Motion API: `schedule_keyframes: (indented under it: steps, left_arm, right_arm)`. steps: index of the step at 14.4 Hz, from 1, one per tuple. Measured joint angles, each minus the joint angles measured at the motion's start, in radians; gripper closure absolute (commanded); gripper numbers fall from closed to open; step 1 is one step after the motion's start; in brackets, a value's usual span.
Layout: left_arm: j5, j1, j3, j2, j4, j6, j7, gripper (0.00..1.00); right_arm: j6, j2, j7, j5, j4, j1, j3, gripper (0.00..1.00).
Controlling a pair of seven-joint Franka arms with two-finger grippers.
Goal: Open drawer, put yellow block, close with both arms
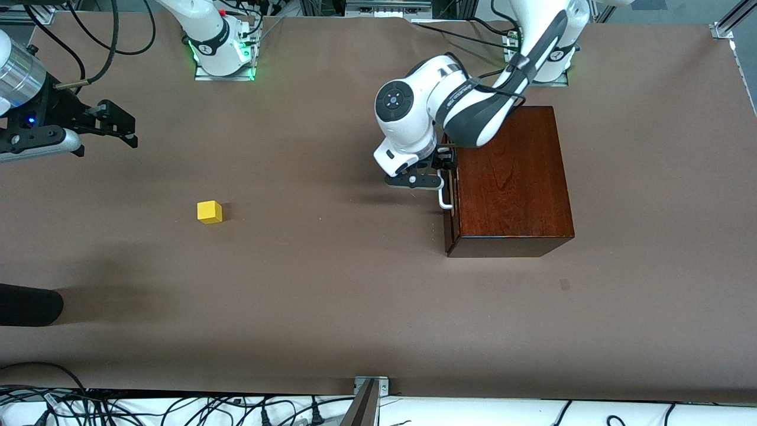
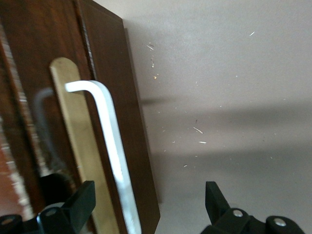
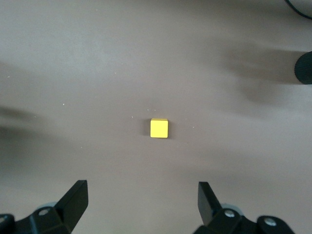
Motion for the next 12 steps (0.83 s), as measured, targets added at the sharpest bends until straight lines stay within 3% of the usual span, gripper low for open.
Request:
schedule_keyframes:
  steps: [5, 12]
  left_arm:
    - [0.023, 0.001, 0.004, 0.009, -0.053, 0.098, -0.055, 0.0]
    - [0.024, -0.031, 0.001, 0.031, -0.034, 0.205, -0.099, 0.0]
  right_arm:
    - [0.0, 0.0, 0.0, 0.0, 0.0, 0.0, 0.0, 0.0]
    - [0.0, 0.0, 0.0, 0.0, 0.0, 0.0, 0.0, 0.0]
